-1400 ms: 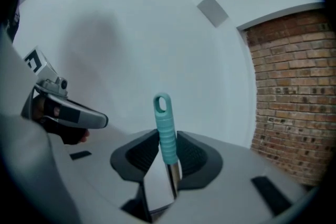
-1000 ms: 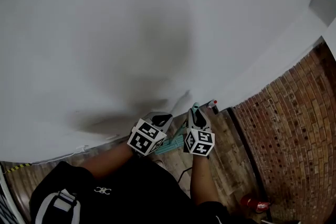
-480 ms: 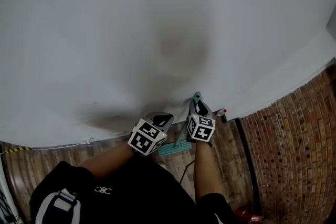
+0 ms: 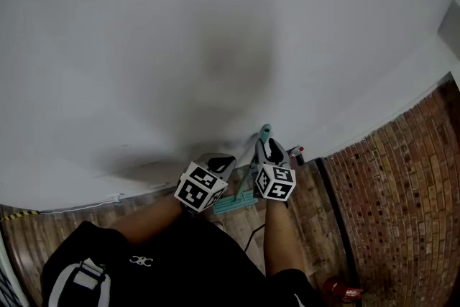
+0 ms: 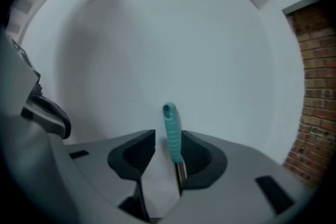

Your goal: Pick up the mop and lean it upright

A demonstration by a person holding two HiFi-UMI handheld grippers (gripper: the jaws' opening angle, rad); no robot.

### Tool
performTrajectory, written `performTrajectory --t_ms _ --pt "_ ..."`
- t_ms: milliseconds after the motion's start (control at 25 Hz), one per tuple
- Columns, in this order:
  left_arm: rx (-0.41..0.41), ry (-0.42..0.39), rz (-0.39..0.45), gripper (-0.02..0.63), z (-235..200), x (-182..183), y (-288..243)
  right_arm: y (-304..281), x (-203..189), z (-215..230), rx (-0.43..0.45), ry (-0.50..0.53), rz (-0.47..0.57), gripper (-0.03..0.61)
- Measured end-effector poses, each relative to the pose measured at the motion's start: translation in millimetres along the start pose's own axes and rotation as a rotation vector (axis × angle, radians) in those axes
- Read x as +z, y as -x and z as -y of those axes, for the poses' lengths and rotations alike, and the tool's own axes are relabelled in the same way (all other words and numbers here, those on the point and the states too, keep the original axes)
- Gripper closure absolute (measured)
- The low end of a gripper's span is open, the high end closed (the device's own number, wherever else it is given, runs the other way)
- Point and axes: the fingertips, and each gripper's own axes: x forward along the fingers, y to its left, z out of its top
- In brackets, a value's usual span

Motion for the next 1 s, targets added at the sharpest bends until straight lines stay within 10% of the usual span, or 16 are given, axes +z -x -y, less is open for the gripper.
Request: performTrajectory --t_ms 160,1000 --pt "-0.039 -0.012 -0.009 0.618 9.0 2.5 -9.8 41.5 23.4 3.0 -0.061 -0.009 0.095 0.561" --pt "-0.322 -0.138 -0.051 0.618 122.4 14.9 -78.3 220.0 -17.6 79.3 -0.48 -0.172 0.112 0.565"
